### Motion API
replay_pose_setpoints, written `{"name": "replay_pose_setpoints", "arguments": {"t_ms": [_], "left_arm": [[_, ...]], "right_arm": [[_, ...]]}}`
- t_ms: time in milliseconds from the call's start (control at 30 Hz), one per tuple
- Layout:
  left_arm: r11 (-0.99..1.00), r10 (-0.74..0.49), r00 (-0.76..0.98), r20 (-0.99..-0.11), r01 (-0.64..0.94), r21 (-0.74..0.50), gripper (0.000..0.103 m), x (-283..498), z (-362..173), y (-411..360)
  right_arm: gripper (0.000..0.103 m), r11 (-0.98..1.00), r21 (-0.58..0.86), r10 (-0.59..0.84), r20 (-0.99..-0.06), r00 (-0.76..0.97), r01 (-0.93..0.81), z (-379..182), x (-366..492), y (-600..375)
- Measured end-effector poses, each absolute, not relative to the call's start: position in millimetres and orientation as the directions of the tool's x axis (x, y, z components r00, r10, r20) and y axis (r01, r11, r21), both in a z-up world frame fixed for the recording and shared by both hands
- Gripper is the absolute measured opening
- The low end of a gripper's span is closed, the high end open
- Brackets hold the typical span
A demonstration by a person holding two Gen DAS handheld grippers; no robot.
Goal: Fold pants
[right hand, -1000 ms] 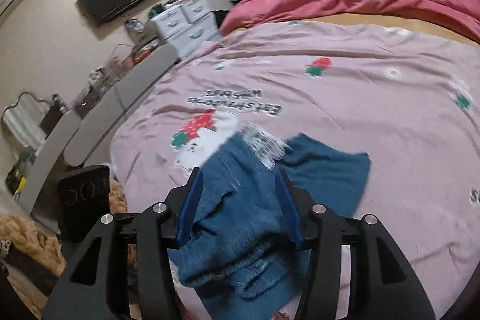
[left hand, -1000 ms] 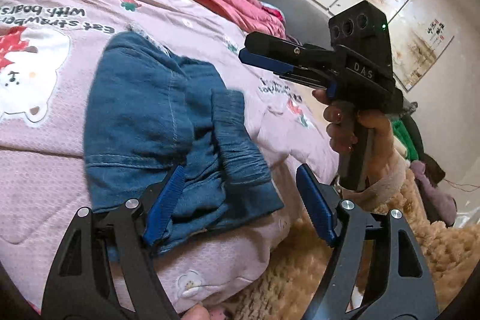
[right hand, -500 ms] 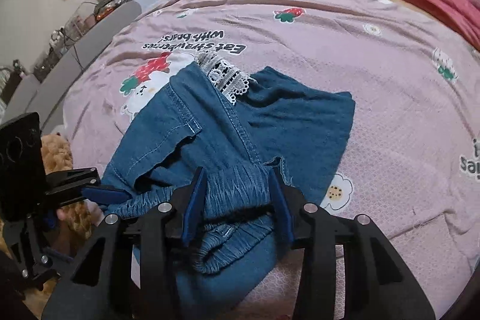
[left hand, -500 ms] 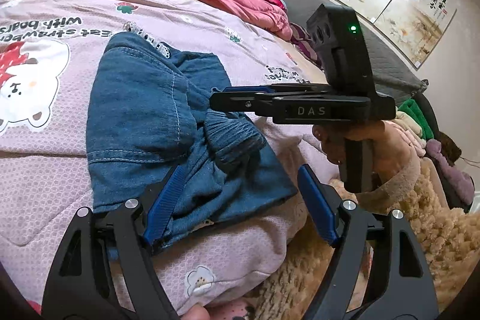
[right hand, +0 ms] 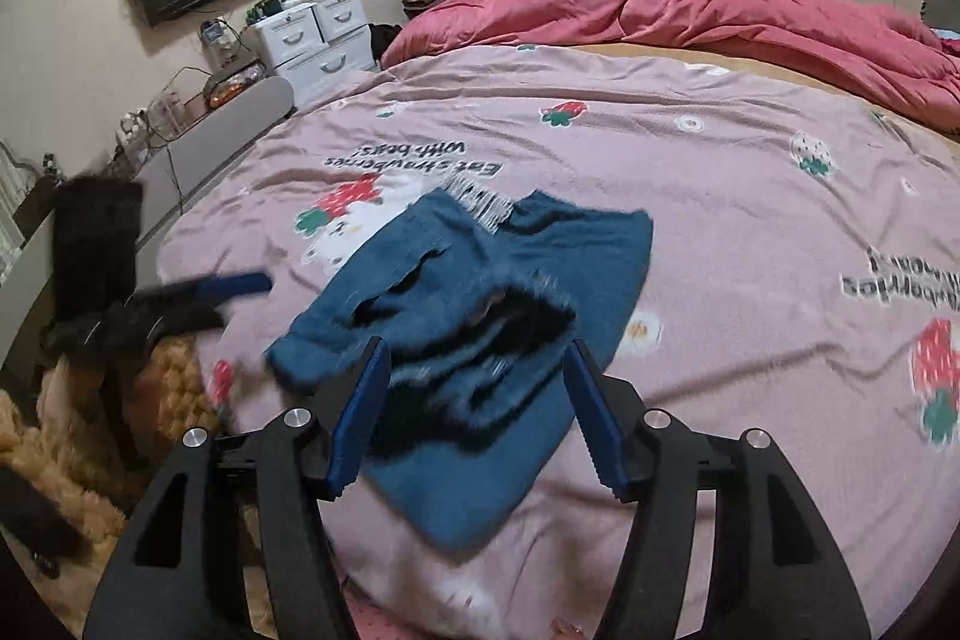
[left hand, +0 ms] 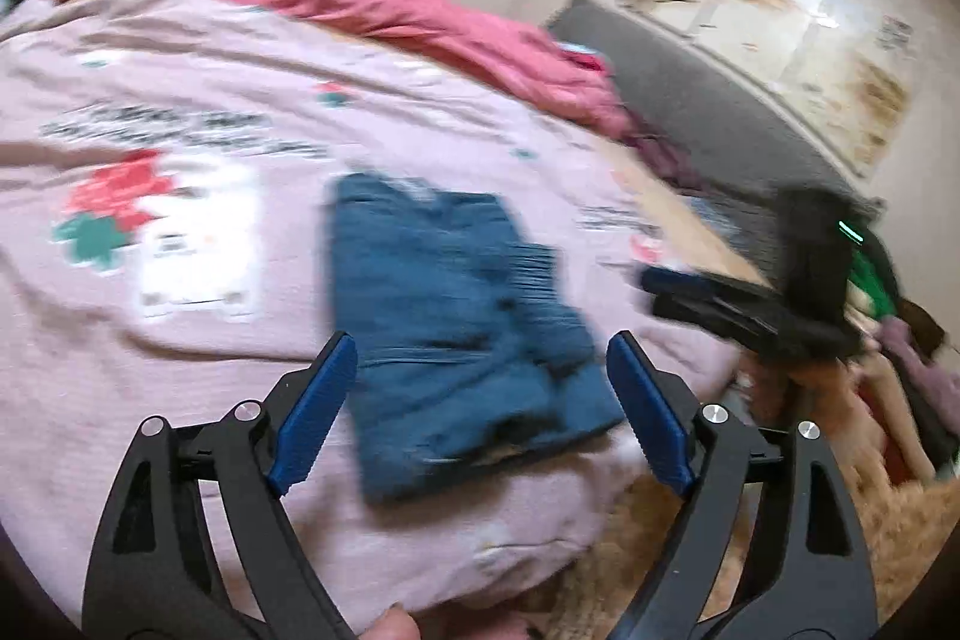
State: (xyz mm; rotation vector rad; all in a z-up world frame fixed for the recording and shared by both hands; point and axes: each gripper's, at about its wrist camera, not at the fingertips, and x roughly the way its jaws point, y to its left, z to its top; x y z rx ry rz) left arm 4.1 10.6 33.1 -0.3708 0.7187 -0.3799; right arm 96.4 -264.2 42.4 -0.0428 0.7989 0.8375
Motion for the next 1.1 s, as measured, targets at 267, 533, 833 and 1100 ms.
{"name": "replay_pose_setpoints", "arguments": {"t_ms": [267,533,833,1100], "left_arm": [[0.906,-0.349,0.624,-0.699,0.032,-0.423,0.076,38.1,29.0,45.7],[0.944,-0.328,0.506,-0.798,0.155,-0.290,0.051,107.5,33.0,18.1],[0.934,-0.357,0.463,-0.811,0.152,-0.324,0.050,119.7,0.8,10.1],[0.940,-0.339,0.472,-0.814,0.143,-0.309,0.053,124.9,-4.6,5.6]], "right_arm": [[0.059,0.595,0.207,0.686,-0.635,0.355,-0.777,43.9,35.0,-236.4],[0.057,0.495,-0.150,0.586,-0.670,0.456,-0.856,39.3,6.5,-167.6],[0.043,0.452,-0.331,0.505,-0.671,0.543,-0.828,16.0,14.0,-125.9],[0.002,0.454,-0.161,0.562,-0.711,0.422,-0.876,13.2,24.3,-142.1]]}}
